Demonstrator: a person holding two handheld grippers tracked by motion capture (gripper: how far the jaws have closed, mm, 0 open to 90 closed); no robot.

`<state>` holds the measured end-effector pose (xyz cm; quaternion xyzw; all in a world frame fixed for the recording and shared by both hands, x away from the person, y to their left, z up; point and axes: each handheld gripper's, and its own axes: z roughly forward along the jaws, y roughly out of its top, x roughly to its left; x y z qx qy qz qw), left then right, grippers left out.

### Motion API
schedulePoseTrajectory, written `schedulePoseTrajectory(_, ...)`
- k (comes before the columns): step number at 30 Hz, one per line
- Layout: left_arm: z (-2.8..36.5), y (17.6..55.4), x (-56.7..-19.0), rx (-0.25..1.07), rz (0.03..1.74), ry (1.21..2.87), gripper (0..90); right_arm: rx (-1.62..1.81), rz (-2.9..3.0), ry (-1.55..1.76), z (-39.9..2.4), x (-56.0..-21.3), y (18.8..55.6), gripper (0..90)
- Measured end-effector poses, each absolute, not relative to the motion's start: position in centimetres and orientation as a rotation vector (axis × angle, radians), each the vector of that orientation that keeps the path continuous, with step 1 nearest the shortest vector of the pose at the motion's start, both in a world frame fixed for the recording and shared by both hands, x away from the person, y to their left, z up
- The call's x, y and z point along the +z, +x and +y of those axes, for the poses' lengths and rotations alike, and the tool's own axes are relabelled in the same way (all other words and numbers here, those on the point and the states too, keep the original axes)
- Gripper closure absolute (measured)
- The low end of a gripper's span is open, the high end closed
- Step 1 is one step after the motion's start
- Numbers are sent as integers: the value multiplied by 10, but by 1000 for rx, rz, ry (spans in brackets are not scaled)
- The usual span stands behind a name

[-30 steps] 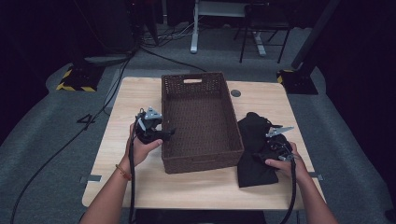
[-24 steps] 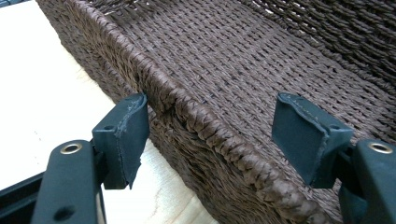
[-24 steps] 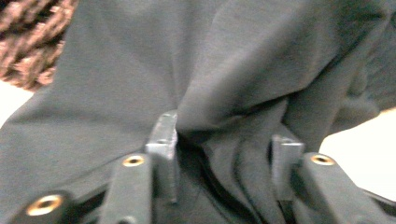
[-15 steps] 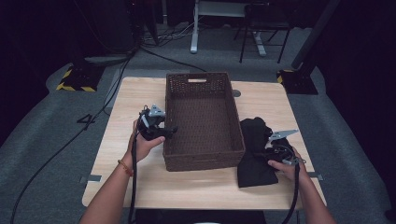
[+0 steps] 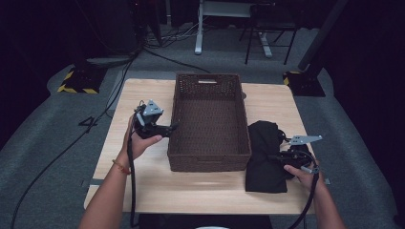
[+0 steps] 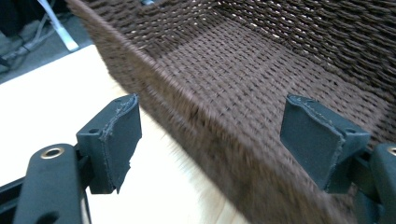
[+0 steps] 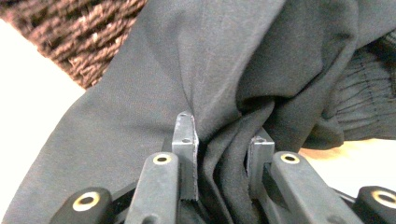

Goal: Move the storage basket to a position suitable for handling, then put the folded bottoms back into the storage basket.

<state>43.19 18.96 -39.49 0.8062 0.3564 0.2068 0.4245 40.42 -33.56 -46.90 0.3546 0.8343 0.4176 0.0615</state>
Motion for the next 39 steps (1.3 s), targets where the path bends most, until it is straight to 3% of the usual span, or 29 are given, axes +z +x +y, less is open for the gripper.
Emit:
schedulePoseTrajectory(7,210,396,-402,540,876,2047,182,1326,2428,1087,-351,-457,400,722)
schedulePoseTrajectory(20,217,351,-470,463,874,2227,184,1440,2305,1093,-367,-436,398,722)
schedulePoseTrajectory(39,216,352,-504,339,880,2241,161,1491,2205,1037,-365,-392,400,722)
